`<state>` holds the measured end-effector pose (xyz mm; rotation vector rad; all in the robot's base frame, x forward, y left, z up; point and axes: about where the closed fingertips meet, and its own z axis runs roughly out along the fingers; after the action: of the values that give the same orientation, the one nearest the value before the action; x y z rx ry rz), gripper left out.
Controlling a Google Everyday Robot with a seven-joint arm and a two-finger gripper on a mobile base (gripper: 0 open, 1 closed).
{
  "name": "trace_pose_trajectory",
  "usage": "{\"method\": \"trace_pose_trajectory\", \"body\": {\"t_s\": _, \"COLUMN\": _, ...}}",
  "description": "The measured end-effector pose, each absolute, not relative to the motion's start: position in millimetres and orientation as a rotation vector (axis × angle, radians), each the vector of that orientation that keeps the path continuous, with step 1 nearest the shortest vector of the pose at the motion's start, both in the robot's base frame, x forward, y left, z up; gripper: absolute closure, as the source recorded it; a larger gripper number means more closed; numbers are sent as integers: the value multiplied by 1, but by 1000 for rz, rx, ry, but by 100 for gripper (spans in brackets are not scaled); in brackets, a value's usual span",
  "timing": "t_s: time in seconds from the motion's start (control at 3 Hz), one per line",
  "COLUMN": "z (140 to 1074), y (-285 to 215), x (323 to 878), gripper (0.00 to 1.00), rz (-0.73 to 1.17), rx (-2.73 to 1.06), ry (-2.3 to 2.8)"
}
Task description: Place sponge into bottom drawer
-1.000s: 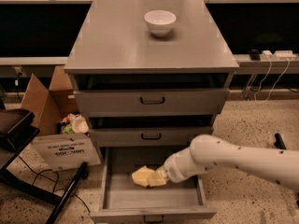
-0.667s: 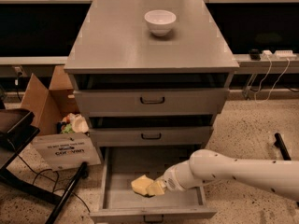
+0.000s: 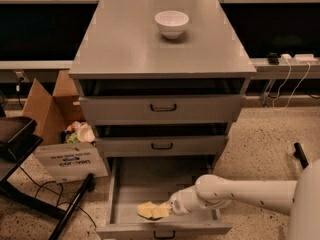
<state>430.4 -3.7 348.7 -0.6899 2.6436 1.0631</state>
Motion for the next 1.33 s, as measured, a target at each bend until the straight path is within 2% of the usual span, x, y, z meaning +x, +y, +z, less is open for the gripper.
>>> {"method": "trace_pose_trajectory", "body": {"t_s": 0.67, "z": 292, "y": 19, "x": 453, "gripper": 100, "rz": 1185, "rx": -544, "ry": 2732}}
{"method": "trace_pose_trajectory", "body": {"t_s": 1.33, "z": 280, "y": 42, "x": 504, "gripper": 100, "rz": 1278, "rx": -386, "ry": 2676}}
